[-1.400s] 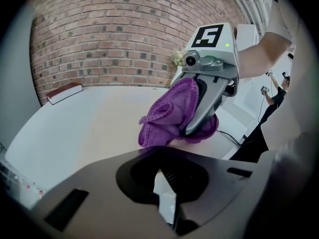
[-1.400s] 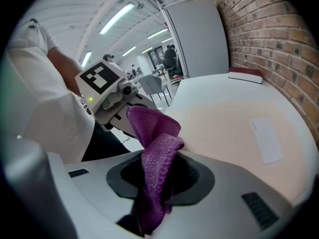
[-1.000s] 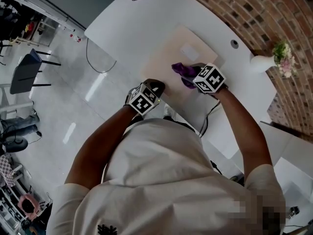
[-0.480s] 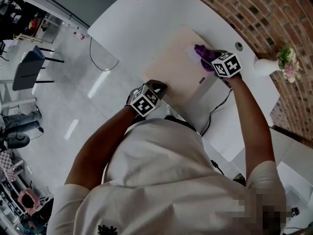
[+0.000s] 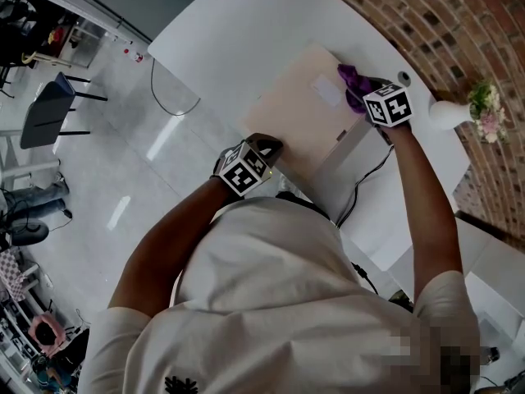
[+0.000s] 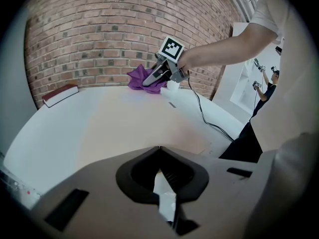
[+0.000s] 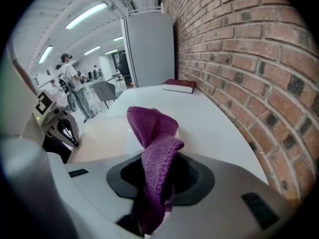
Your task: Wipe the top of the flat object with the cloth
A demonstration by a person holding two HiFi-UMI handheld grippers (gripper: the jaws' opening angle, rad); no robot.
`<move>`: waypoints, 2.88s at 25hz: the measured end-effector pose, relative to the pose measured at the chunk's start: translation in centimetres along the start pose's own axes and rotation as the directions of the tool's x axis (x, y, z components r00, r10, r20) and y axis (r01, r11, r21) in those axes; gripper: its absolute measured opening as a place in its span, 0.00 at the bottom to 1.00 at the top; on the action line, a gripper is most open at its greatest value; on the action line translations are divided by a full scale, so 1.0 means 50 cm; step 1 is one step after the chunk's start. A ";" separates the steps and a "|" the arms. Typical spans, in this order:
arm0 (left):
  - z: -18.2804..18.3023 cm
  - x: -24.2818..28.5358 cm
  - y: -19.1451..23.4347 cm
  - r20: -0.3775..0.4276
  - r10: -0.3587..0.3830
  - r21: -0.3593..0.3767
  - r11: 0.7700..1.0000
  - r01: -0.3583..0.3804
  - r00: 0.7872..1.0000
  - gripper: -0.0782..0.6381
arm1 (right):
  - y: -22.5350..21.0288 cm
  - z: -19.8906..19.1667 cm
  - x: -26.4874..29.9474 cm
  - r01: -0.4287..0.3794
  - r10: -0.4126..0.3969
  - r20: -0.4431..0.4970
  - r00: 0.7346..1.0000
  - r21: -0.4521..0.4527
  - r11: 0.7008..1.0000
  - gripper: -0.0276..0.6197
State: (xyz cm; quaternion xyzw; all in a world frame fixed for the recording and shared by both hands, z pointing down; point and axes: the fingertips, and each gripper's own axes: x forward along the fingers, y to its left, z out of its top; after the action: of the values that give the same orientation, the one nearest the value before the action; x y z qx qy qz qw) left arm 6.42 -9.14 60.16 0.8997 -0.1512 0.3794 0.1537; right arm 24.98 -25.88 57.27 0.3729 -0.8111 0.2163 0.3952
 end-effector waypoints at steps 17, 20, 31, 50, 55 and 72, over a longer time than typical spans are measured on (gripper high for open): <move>-0.002 -0.004 -0.003 0.024 -0.018 0.023 1.000 0.018 1.000 0.14 | 0.473 0.013 0.011 -0.440 0.434 -0.073 0.898 -0.184 0.879 0.25; 0.000 -0.003 -0.004 0.018 -0.028 0.029 0.999 0.027 0.999 0.14 | 0.505 0.001 0.026 -0.483 0.470 -0.109 0.876 -0.179 0.857 0.25; -0.001 -0.005 -0.002 0.006 -0.028 0.032 0.999 0.028 1.000 0.14 | 0.402 0.006 0.062 -0.429 0.408 -0.142 0.902 -0.182 0.885 0.25; 0.004 0.004 0.004 -0.011 -0.036 0.015 0.999 0.036 0.999 0.14 | 0.006 0.040 0.075 -0.074 0.069 -0.062 0.996 -0.071 0.995 0.25; 0.002 0.003 0.003 -0.011 -0.031 0.017 0.999 0.031 0.999 0.14 | -0.011 0.050 0.066 -0.027 0.024 -0.050 0.998 -0.058 0.998 0.25; 0.001 0.001 0.004 -0.032 -0.024 0.047 0.999 0.025 0.999 0.14 | 0.473 0.087 0.062 -0.485 0.460 -0.153 0.874 -0.303 0.820 0.25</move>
State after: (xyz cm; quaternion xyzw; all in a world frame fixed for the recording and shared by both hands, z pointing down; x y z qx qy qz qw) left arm 6.41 -9.34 60.16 0.8988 -0.1287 0.3951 0.1394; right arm 3.24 -15.19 55.85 0.0798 -0.8878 0.1810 0.4156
